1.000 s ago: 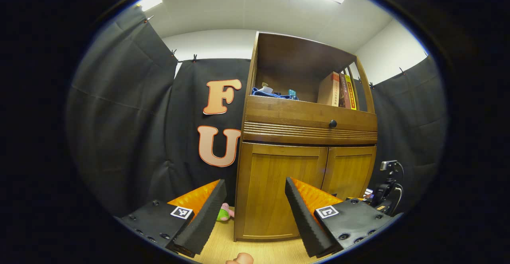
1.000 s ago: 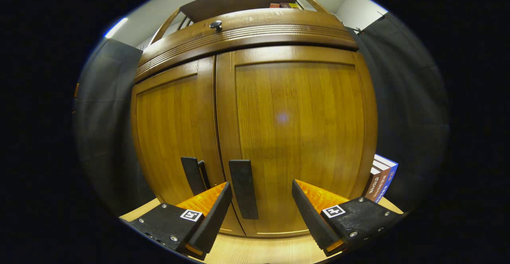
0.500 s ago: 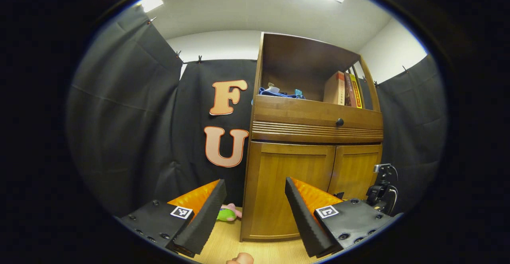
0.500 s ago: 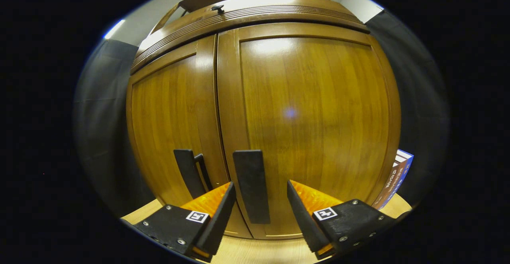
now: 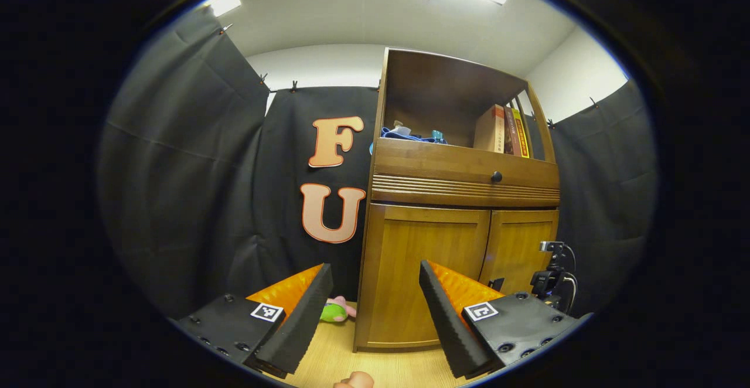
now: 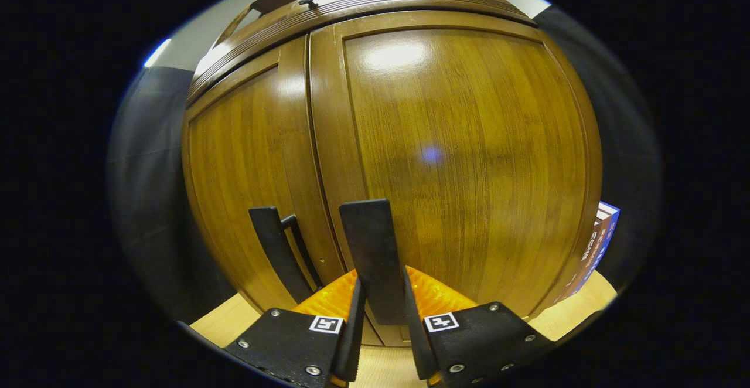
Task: Open the right door of the double-door shoe cabinet with the right hand, and open the left door with the left hand.
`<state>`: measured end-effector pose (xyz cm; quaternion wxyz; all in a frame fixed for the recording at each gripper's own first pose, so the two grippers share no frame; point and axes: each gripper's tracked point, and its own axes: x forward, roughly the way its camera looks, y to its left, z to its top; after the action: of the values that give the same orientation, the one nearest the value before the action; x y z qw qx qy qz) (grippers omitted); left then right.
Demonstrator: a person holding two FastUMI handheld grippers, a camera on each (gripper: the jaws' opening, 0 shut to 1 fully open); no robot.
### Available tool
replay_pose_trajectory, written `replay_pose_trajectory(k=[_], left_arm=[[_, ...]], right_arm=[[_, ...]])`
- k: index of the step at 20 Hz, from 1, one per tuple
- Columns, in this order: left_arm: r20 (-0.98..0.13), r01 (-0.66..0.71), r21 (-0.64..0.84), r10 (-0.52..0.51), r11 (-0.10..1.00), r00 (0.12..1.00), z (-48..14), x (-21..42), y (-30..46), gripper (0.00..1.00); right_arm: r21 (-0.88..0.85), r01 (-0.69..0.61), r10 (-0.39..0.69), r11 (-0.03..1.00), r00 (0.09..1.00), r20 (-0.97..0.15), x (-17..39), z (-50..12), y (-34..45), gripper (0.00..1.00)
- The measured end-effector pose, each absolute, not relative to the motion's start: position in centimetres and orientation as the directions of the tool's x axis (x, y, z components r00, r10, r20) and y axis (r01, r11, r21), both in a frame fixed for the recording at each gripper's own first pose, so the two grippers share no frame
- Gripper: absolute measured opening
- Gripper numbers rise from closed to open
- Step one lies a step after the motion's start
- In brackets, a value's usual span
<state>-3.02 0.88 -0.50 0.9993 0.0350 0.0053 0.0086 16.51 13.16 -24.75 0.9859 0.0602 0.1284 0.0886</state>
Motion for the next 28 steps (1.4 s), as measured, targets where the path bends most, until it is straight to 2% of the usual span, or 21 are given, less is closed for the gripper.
replay_pose_trajectory(k=[5,6,7,8,13,17,24,28], left_arm=[[-0.011,-0.012,0.069,0.013,0.998,1.0,-0.2,-3.9,0.9,0.99],[-0.008,-0.013,0.069,0.013,0.998,1.0,-0.1,-4.0,1.0,0.99],[-0.005,-0.013,0.069,0.013,0.998,1.0,0.0,-4.1,1.0,0.94],[-0.001,-0.013,0.068,0.013,0.998,1.0,0.1,-4.2,1.0,0.98],[-0.01,0.0,0.053,0.0,0.999,1.0,-0.2,-4.3,0.8,0.95],[-0.035,0.021,0.046,-0.019,0.999,0.999,-0.9,-4.2,0.3,0.98],[-0.017,0.024,0.049,-0.023,0.999,1.0,-0.5,-4.3,-0.2,0.99],[-0.023,0.049,0.048,-0.048,0.998,0.999,-0.9,-4.1,-1.5,0.94]], right_arm=[[0.123,-0.188,0.212,0.974,0.95,-0.228,14.2,-24.3,12.8,0.32],[0.12,-0.2,0.223,0.972,0.948,-0.226,13.4,-24.2,12.7,0.32],[0.119,-0.21,0.232,0.97,0.946,-0.224,12.5,-24.1,12.4,0.31],[0.121,-0.219,0.241,0.968,0.945,-0.223,11.6,-23.9,12.1,0.31],[0.098,-0.238,0.255,0.966,0.942,-0.218,7.4,-23.3,10.0,0.31],[0.098,-0.247,0.264,0.964,0.937,-0.228,4.8,-22.8,8.1,0.3],[0.06,-0.22,0.227,0.974,0.946,-0.23,1.0,-22.3,4.0,0.29],[0.056,-0.182,0.19,0.982,0.955,-0.227,-0.8,-21.9,1.5,0.25]])
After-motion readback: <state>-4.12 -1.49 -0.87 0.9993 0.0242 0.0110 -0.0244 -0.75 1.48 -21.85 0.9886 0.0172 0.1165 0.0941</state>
